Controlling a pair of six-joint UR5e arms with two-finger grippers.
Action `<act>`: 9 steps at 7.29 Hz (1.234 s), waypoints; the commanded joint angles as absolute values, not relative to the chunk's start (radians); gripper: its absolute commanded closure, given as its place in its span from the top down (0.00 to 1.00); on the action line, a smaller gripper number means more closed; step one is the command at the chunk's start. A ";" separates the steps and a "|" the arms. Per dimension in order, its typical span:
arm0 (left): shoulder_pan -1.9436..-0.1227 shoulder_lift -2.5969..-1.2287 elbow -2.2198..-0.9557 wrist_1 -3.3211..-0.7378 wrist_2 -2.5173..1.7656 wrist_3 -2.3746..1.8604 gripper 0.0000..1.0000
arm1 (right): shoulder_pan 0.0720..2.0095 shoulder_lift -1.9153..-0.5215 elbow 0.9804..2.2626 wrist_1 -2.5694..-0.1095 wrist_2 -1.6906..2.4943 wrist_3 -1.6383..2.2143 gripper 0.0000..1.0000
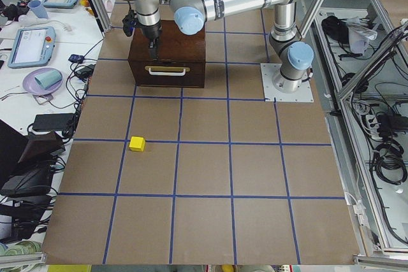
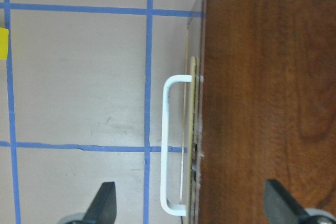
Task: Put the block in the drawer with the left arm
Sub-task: 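Move the left gripper down to the white drawer handle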
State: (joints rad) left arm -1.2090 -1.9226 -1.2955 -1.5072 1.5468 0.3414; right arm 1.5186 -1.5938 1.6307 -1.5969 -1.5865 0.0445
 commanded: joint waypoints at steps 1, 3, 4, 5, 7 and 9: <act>-1.171 -1.971 -1.296 -1.502 1.539 0.370 1.00 | 1.519 -1.594 1.631 -1.597 -1.586 0.044 1.00; -1.151 -1.979 -1.315 -1.511 1.484 0.383 1.00 | 1.519 -1.594 1.631 -1.597 -1.586 0.044 1.00; -1.119 -1.980 -1.340 -1.512 1.456 0.449 1.00 | 1.519 -1.594 1.631 -1.597 -1.586 0.044 1.00; -1.095 -1.982 -1.368 -1.514 1.415 0.504 1.00 | 1.519 -1.594 1.631 -1.597 -1.586 0.044 1.00; -1.077 -1.988 -1.410 -1.511 1.331 0.607 1.00 | 1.519 -1.594 1.631 -1.597 -1.586 0.044 1.00; -1.065 -2.014 -1.420 -1.508 1.292 0.641 1.00 | 1.519 -1.594 1.631 -1.597 -1.586 0.044 1.00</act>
